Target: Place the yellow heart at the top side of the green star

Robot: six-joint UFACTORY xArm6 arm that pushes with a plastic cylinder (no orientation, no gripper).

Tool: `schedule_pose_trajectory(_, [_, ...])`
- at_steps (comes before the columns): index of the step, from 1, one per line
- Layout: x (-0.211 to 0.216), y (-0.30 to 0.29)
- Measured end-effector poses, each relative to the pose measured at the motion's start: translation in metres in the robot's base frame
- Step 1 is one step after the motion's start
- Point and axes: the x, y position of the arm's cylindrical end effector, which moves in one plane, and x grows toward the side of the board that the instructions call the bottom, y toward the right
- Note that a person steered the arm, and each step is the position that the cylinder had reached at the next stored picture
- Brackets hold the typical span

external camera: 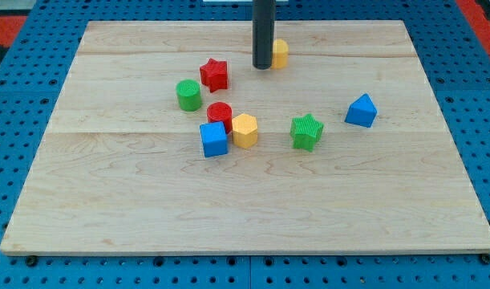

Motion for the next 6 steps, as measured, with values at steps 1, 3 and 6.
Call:
schedule_pose_trajectory(1, [-0.017,-0.027])
schedule_pose_trajectory(3, [-0.03,0.094])
schedule_pose_trajectory(6, [-0.044,-0.004])
